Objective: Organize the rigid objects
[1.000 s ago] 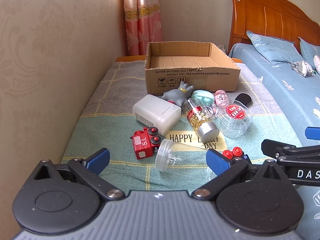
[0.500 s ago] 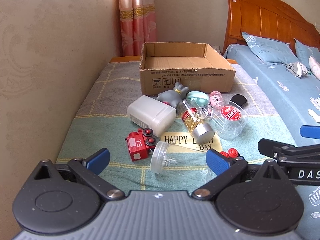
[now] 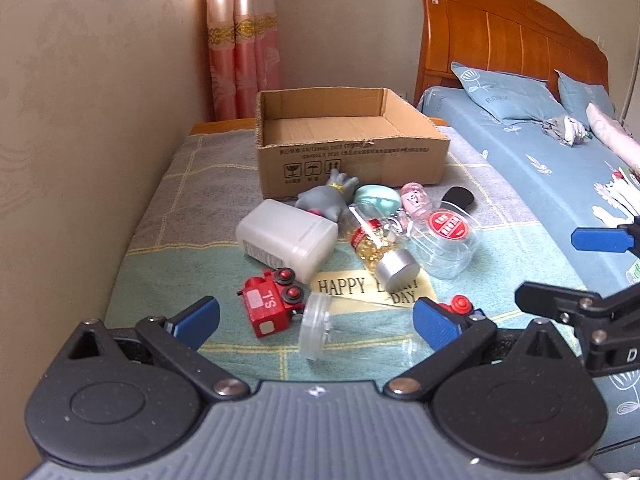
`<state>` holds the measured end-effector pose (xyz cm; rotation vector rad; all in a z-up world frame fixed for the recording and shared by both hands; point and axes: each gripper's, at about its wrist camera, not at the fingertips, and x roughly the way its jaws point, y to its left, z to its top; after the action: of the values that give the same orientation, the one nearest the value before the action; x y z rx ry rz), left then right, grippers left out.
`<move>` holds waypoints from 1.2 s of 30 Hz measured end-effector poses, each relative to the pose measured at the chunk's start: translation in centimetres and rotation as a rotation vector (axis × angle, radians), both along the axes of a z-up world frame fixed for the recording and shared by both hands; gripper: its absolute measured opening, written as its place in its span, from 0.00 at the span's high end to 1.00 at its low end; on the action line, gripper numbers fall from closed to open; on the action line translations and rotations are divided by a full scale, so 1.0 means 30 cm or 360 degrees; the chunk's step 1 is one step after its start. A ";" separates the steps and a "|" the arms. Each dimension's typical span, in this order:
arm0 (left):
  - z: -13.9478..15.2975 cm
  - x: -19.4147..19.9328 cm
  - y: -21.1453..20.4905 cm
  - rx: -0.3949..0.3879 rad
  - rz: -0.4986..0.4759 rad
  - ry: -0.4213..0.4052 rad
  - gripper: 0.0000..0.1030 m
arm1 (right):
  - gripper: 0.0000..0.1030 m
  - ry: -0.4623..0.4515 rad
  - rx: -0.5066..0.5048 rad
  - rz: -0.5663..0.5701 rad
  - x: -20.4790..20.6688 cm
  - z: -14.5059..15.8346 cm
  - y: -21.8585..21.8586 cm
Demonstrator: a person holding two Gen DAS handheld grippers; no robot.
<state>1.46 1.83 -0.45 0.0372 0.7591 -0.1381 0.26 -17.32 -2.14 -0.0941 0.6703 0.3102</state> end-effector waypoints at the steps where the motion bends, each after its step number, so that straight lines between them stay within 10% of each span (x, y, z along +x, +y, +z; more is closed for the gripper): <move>1: -0.004 0.003 0.012 -0.0009 0.0006 0.0002 0.01 | 0.00 0.0010 -0.0012 0.0027 0.006 -0.014 -0.002; 16: -0.059 0.035 0.062 0.0000 -0.0101 0.0043 0.01 | 0.00 0.0250 -0.0205 0.0294 0.114 -0.238 0.126; 36: -0.188 0.107 -0.087 0.0064 -0.0423 0.0192 0.01 | 0.00 0.0279 -0.0144 -0.0108 0.199 -0.290 -0.072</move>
<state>4.66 -0.79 -6.07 0.1695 0.8754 -0.3809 6.24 -19.49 -10.84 -0.1313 0.8595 0.2246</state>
